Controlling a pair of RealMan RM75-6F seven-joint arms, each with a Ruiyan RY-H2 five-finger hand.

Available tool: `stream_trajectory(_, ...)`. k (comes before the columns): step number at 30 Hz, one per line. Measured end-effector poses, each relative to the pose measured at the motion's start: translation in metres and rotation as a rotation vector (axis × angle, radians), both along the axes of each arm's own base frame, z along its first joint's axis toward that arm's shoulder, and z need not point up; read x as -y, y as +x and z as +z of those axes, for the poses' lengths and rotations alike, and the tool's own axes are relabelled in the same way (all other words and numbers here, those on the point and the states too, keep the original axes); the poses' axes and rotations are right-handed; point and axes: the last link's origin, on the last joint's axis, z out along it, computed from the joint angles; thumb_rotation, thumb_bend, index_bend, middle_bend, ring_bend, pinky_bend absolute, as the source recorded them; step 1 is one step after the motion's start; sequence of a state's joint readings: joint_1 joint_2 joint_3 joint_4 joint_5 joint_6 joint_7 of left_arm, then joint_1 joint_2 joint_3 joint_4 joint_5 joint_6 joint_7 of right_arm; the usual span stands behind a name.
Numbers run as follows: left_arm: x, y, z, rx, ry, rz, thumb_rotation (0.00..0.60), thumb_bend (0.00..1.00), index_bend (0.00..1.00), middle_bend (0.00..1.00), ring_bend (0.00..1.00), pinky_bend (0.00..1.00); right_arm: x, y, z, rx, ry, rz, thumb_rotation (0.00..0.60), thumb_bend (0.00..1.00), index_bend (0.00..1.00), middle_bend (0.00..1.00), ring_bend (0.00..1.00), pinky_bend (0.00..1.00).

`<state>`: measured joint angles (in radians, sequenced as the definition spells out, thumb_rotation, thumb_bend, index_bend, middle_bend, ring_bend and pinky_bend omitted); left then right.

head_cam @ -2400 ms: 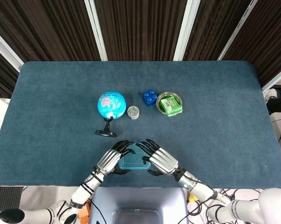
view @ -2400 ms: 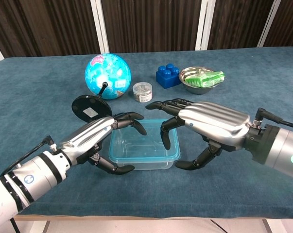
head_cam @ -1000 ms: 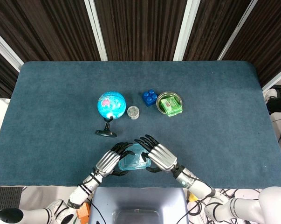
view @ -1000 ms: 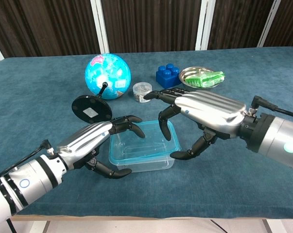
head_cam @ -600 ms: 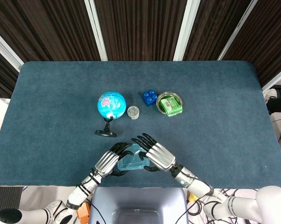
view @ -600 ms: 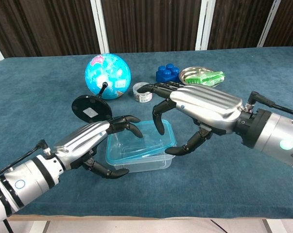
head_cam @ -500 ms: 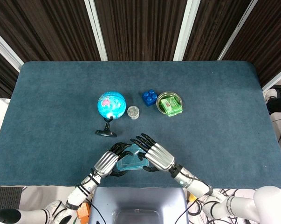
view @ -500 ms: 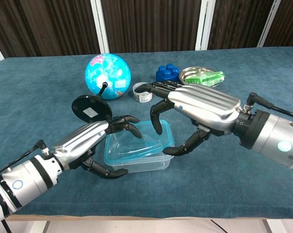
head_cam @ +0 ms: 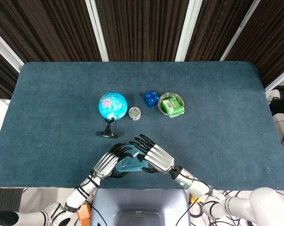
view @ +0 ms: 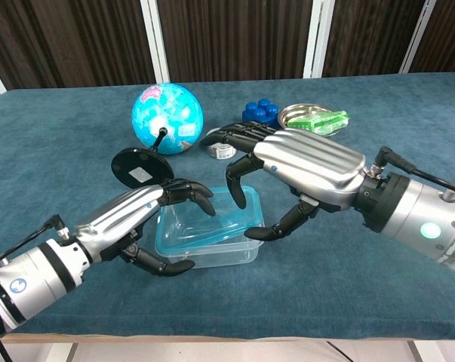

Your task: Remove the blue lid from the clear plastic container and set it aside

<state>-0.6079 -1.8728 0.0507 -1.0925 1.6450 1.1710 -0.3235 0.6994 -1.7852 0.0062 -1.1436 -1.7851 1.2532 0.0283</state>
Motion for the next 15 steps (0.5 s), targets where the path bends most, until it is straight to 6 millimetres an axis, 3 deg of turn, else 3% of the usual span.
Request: stream_trajectory(15,-0.001,-0.003,0.000,-0.014,-0.016,0.001,0.600,0.24,0.41,0.39,0.20,0.17,0.011,0.001,-0.004,0.004,-0.059,0.055,0.600,0.32,0.61,0.09,0.00,0.00)
